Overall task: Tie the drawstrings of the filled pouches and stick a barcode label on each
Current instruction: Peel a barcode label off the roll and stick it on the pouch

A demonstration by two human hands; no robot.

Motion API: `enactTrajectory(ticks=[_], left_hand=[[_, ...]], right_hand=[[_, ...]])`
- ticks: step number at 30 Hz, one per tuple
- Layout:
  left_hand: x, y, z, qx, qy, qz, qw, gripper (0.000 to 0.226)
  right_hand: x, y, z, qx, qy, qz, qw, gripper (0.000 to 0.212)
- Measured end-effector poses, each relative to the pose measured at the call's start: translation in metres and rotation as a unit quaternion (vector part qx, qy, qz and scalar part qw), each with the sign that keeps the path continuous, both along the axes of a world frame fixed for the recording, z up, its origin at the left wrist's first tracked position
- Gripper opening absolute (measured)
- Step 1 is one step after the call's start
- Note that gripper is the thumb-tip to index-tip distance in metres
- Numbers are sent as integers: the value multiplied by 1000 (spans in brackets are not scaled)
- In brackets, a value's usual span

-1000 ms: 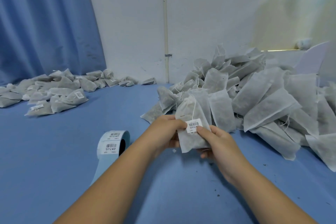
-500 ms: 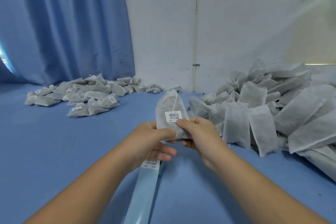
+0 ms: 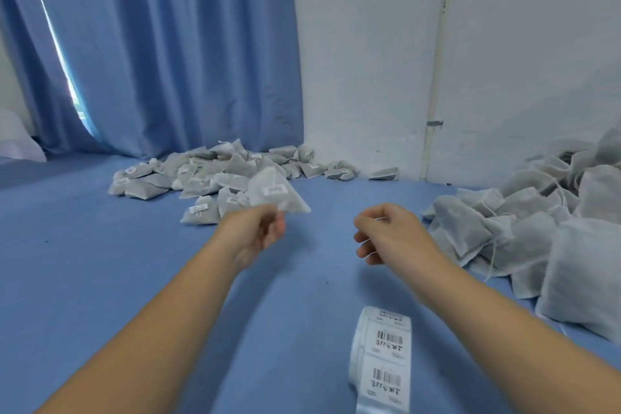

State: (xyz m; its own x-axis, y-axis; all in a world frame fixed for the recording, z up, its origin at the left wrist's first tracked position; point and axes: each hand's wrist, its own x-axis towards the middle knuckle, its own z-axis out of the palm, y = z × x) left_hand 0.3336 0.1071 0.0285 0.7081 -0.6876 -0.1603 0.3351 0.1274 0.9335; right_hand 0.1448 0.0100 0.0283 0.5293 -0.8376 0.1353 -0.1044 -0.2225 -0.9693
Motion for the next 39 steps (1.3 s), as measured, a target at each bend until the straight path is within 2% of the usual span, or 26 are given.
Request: enactTrajectory(ticks=[2, 5, 9, 11, 15, 22, 26, 33, 39], left_hand=[[19, -18, 8, -35, 4, 16, 999, 11], [29, -36, 1, -4, 14, 33, 999, 24], [8, -41, -14, 40, 17, -28, 999, 9], [-6, -39, -14, 41, 12, -45, 998, 11], [-45, -31, -6, 30, -17, -53, 998, 18], [-141, -21, 24, -44, -71, -87, 993, 11], [-205, -25, 27, -54, -118, -116, 985, 10], [-304, -52, -14, -18, -137, -209, 968, 12], [-309, -66, -63, 53, -206, -191, 958, 15]], right_hand=[[-3, -5, -1, 4, -3, -2, 1000, 5], [-11, -14, -8, 1, 12, -8, 1000, 5], [-24, -24, -17, -8, 33, -21, 999, 9], [-29, -25, -21, -3, 35, -27, 999, 10], [-43, -17, -31, 3, 37, -26, 999, 11], [-104, -4, -46, 22, 23, -61, 998, 12], [-153, -2, -53, 31, 11, -95, 995, 12], [-236, -9, -74, 38, -28, -201, 979, 12], [-267, -26, -89, 22, -28, -262, 964, 14]])
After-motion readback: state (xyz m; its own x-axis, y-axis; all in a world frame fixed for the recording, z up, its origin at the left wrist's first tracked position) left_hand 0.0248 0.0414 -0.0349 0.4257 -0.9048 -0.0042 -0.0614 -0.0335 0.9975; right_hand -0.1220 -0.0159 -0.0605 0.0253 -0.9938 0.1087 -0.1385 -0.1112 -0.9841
